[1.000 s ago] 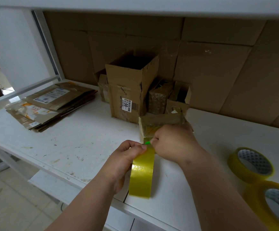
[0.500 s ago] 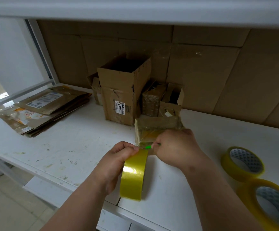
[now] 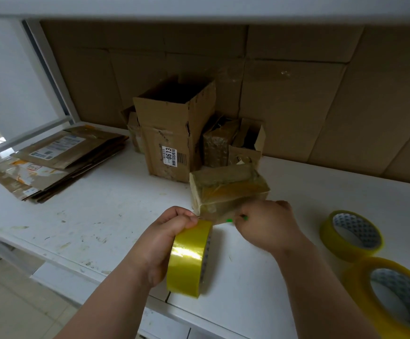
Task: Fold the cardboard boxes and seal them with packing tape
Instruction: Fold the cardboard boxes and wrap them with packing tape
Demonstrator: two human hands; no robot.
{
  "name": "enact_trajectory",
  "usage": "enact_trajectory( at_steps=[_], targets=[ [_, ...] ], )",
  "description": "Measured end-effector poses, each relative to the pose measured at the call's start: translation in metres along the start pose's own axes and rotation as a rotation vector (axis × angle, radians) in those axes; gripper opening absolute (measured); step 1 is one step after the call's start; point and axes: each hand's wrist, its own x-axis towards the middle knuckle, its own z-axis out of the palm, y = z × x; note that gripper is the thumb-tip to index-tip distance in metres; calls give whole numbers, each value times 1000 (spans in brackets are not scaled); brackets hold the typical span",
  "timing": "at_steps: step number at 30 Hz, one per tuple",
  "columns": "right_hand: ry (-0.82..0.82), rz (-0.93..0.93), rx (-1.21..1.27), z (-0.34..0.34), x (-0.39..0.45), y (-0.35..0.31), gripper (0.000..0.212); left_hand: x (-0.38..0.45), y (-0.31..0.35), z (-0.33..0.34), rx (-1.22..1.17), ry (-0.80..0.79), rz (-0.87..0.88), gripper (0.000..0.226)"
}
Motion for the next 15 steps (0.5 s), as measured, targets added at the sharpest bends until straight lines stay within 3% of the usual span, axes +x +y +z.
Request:
enact_trajectory(
  at_steps=[5,8,10,13,15],
  targets=[
    [-209,116,-36,16,-11,11,34,1,2,2,5,-6,-17,9],
    [-89,122,-48,17,-11,5,38,2,1,2,31,-2,-30,13],
    [-21,164,213,14,-9,-6,27,2,2,3,25,-11,-34,11],
    [-157,302,939,9,-7,-33,25,2,3,5,10,-18,-36,9],
    [-238,343,1181,11,-6,-46,27,1,4,5,9,-26,-40,10]
  ],
)
